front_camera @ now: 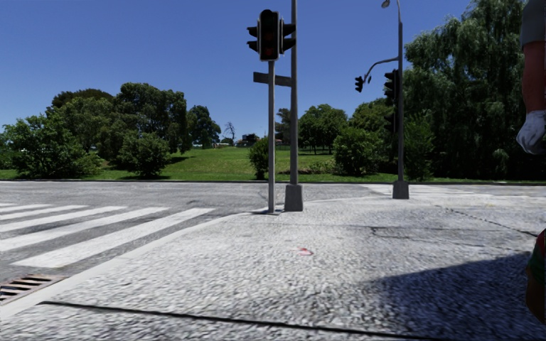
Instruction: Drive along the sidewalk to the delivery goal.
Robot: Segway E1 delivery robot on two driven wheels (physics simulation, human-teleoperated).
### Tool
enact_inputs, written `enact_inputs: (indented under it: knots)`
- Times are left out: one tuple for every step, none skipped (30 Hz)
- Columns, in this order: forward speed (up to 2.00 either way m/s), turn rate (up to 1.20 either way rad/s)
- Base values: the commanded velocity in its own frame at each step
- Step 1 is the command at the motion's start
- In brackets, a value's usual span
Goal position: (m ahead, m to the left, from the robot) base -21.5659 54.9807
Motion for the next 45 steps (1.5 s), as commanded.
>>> enact_inputs:
  knots:
    - [2.00,0.00]
    - [2.00,0.00]
    - [2.00,0.00]
    - [2.00,0.00]
    - [2.00,0.00]
    - [2.00,0.00]
    - [2.00,0.00]
    - [2.00,0.00]
    - [2.00,0.00]
    - [2.00,0.00]
    - [2.00,0.00]
    - [2.00,0.00]
    - [2.00,0.00]
    - [2.00,0.00]
    - [2.00,0.06]
    - [2.00,0.25]
    - [2.00,0.52]
    - [2.00,0.73]
    - [2.00,0.73]
    - [2.00,0.87]
    - [2.00,1.05]
    - [2.00,1.13]
    - [2.00,1.15]
    - [2.00,1.15]
    - [2.00,1.15]
    - [2.00,1.15]
    - [2.00,1.16]
    - [2.00,1.16]
    - [2.00,1.16]
    - [2.00,1.16]
    - [2.00,1.16]
    - [2.00,1.16]
    - [2.00,1.16]
    - [2.00,1.16]
    - [2.00,1.16]
    - [2.00,1.16]
    - [2.00,1.16]
    - [2.00,1.16]
    - [2.00,1.16]
    - [2.00,1.16]
    - [2.00,1.16]
    - [2.00,1.16]
    - [2.00,1.16]
    - [2.00,1.14]
    - [2.00,1.14]
